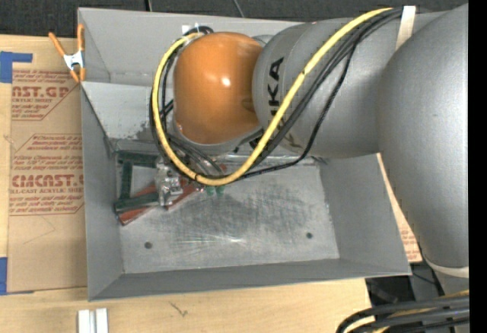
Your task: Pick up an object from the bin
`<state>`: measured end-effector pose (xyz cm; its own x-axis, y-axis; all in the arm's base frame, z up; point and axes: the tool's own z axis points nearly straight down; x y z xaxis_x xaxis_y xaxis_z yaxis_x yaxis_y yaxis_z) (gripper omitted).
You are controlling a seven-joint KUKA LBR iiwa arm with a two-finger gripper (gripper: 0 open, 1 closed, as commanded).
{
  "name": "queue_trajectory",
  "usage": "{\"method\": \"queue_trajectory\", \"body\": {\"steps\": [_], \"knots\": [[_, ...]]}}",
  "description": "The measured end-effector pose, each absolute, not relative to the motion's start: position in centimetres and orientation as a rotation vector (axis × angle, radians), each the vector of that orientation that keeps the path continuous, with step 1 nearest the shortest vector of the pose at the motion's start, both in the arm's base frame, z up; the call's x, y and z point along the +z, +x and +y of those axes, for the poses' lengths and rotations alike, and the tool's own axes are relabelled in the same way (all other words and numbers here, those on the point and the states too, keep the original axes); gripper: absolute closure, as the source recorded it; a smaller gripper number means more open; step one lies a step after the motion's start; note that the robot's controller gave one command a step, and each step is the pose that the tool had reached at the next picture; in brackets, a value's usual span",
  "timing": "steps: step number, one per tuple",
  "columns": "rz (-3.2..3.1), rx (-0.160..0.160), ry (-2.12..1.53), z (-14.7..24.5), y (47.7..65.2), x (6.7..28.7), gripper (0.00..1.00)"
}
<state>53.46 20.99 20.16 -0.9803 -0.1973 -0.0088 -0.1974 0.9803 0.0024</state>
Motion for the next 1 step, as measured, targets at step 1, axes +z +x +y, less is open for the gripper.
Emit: {"method": "queue_trajectory", "body": {"steps": [1], "knots": [[3.142,0.002,-0.007,20.70,52.77,16.61,1.00]]}}
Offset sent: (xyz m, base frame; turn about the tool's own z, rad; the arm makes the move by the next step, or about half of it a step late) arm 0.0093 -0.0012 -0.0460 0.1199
